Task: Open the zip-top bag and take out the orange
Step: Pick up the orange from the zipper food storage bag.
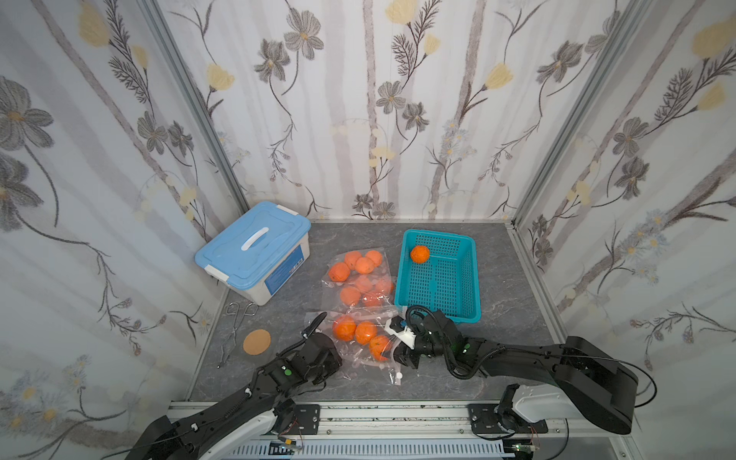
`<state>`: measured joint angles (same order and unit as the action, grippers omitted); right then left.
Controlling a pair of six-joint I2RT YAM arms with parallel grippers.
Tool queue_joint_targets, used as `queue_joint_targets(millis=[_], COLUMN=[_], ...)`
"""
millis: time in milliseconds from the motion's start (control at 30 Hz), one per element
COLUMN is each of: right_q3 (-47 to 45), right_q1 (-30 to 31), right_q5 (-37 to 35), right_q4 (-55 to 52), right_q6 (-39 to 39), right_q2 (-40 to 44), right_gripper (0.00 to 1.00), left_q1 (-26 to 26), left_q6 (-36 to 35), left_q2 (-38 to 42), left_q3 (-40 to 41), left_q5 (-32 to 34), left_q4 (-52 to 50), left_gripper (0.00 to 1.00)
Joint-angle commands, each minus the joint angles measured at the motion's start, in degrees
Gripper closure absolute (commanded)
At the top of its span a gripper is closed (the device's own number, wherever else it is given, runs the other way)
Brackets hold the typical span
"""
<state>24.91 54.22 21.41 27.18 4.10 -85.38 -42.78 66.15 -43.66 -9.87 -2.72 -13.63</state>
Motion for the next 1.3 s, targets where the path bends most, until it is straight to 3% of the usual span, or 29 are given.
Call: queue_joint_targets(millis=[0,267,533,733,867,1000,1267], right_q3=[-0.1,1.5,2.1,6.2,8.0,9.0,2.9], right_q1=[-1.1,-1.9,0.1,2.7,5.0,5.3,1.1], right_q5=[0.8,5.5,3.6,2.4,1.6,1.7,5.0], right_q4=[-0.2,-6.1,-1.8,-3.8,-5.0,-6.6,-1.9], right_q6=[-1.3,-4.3,0.2,3.4,4.6,4.7,1.0], right_q2=[1.5,4.1,-1.0,-5.7,-9.5,-10.2,0.7], right_gripper=[0.56,0.51,0.27,0.23,0.24,0.4,0.44], left_q1=[0.1,1.1,1.2,1.2,1.2,1.2,1.2], left_q6=[-1.9,-4.5,-4.1,-4.3,-4.3,-4.3,-4.5], left_q2=[0.8,4.7,1.2,-0.6,-1.2,-1.4,-1.5], left_q3=[-1.3,-2.8,-2.0,-1.9,-1.8,-1.6,-1.5], left_q5=[2.8,5.4,3.7,3.4,3.3,3.4,3.8], left_q4=[-4.1,-10.0,-5.7,-4.2,-3.5,-3.4,-4.1], left_gripper=[1.0,1.0,1.0,1.0,1.0,1.0,1.0])
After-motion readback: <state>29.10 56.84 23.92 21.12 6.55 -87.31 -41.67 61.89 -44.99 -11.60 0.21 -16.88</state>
